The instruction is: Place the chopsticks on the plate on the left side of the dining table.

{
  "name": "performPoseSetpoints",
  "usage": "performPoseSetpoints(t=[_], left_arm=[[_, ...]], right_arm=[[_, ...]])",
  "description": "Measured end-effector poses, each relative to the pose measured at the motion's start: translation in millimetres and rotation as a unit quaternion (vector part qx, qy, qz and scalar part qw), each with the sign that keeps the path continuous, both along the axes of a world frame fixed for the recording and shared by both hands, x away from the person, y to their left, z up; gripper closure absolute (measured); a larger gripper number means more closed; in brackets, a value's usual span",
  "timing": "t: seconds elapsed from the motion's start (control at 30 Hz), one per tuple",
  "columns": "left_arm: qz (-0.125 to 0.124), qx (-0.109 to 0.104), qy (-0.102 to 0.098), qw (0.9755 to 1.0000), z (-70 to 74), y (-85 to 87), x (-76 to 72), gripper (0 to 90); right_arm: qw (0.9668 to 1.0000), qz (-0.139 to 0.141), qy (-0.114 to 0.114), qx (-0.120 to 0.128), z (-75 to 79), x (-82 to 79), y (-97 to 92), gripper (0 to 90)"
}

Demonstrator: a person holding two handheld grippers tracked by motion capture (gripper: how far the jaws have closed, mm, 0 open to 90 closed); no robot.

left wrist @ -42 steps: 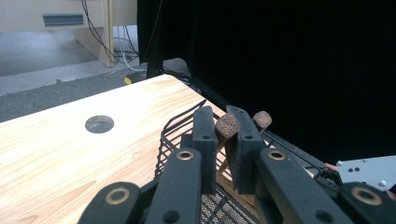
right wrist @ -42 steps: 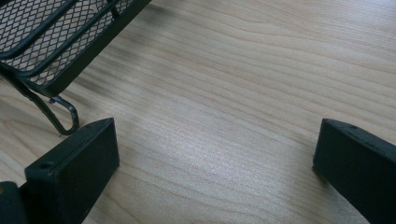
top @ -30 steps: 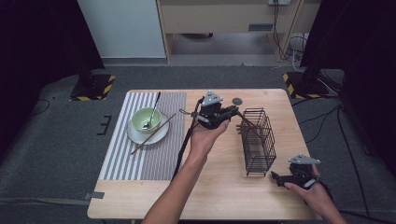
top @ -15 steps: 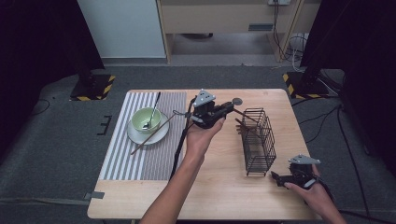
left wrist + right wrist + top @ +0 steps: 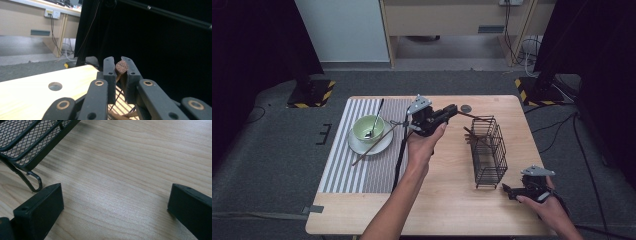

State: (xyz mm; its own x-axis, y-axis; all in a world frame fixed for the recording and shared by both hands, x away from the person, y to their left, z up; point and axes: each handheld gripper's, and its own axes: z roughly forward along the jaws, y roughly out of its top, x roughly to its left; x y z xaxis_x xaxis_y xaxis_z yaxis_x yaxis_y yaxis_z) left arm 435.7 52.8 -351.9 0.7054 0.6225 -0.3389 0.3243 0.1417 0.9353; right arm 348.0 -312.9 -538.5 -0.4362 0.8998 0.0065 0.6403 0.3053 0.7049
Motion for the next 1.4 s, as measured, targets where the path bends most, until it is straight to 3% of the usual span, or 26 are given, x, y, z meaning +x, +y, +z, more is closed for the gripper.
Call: performPoseSetpoints(t=[0.4,0.67,1.07,1.4], left_arm=[[0.0,-0.047,-0.001,0.9989,1.8,7.3,1.6,82.4],[0.02,-0.067,-0.002,0.9976,4.2,19.2,3.6,82.5],[0.049,-0.062,-0.006,0.9969,2.6,37.9,3.5,82.5],[0.084,-0.061,-0.009,0.9945,1.8,64.2,1.9,82.5]], right_arm=[[1.0,0.0,0.0,0.0,0.0,0.0,0.0,0.4],[1.0,0.0,0.0,0.0,0.0,0.0,0.0,0.4],[1.0,0.0,0.0,0.0,0.0,0.0,0.0,0.4],[1.0,0.0,0.0,0.0,0.0,0.0,0.1,0.4]])
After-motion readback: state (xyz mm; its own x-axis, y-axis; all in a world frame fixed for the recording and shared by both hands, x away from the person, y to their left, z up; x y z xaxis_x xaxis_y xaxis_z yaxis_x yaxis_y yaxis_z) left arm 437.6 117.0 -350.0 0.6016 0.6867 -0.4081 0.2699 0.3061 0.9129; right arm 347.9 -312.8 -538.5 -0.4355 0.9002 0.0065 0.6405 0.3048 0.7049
